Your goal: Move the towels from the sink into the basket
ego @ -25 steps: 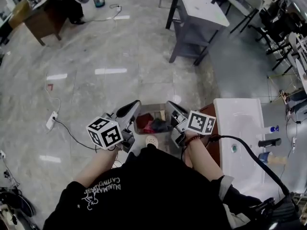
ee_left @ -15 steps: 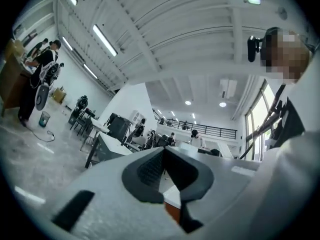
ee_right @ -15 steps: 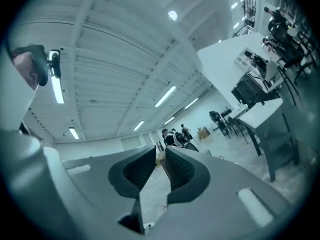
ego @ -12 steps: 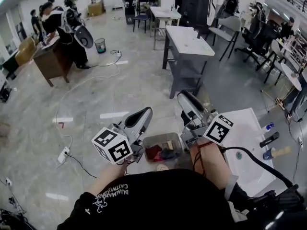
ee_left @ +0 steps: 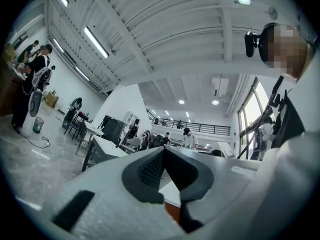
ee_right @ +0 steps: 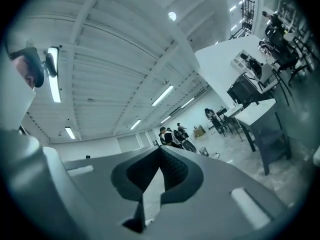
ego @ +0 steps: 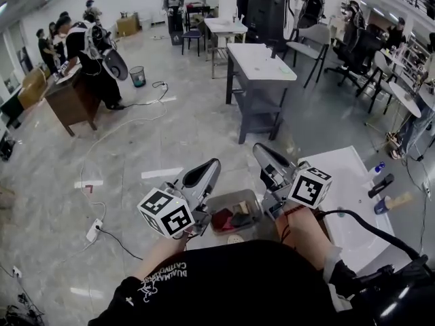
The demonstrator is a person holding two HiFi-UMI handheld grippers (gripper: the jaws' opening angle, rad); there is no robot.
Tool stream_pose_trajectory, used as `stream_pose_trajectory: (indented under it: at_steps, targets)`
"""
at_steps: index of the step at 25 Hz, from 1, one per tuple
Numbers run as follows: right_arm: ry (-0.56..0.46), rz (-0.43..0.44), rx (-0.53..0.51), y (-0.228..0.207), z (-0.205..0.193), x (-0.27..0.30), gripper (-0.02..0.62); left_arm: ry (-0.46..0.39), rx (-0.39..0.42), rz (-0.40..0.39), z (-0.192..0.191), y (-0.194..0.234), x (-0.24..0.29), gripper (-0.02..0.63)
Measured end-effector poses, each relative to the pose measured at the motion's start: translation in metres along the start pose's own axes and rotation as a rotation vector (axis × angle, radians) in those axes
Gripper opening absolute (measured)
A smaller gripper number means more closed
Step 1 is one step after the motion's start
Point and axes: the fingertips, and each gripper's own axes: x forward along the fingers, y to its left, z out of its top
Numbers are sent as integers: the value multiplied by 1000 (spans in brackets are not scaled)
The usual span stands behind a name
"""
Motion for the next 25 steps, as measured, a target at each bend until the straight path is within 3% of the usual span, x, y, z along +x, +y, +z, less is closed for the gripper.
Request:
stream_pose_trajectory:
  at_steps: [10,19,25]
  targets:
    - [97,-125,-63,-14,-26,-23,2,27,-3,-21,-14,-12,1,3]
    - [120,-145,-76,-14,-32,-32,2,22,-25,-20,-20,-17,-2,3]
    - [160,-149,-148,-11,-36,-33,2,19,-27,-5,-22,-18,-6,3]
